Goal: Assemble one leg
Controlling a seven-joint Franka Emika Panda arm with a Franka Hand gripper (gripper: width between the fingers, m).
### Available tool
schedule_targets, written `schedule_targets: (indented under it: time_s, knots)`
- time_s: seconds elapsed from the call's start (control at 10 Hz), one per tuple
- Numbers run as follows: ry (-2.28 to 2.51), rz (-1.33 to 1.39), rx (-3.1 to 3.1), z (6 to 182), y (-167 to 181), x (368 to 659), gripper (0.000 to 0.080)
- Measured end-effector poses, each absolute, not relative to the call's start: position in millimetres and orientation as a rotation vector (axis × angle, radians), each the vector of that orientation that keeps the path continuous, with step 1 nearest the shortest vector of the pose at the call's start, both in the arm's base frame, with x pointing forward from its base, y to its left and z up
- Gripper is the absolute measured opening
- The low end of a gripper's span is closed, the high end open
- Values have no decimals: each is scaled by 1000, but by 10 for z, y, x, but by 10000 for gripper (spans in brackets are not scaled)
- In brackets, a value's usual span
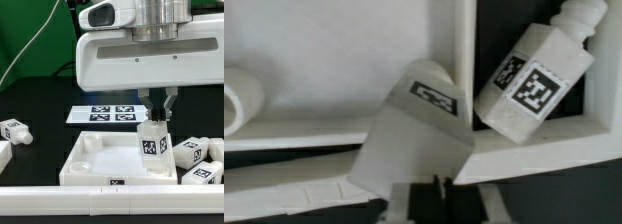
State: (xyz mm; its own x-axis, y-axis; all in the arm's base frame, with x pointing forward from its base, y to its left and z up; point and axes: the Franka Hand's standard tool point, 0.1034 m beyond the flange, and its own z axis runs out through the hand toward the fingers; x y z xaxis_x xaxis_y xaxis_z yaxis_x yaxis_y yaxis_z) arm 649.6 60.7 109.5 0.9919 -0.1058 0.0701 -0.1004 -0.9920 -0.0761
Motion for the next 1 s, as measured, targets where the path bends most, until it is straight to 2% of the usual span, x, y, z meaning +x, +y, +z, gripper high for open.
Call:
schedule_targets:
  time_s: [0.1, 0.2, 0.3, 0.4, 0.5, 0.6, 1.0]
  knots:
    - [159, -114, -3063, 1094, 607, 6496, 82]
    - [161, -113, -3063, 1092, 598, 6496, 265]
    - [162, -111, -3064, 1083, 588, 6494, 401]
    - [163, -110, -3065, 1077, 581, 6492, 401]
    - [165, -111, -3065, 1077, 568, 6494, 573]
    - [169, -110, -3065, 1075, 552, 6494, 625]
    - [172, -110, -3070, 967, 536, 6482, 648]
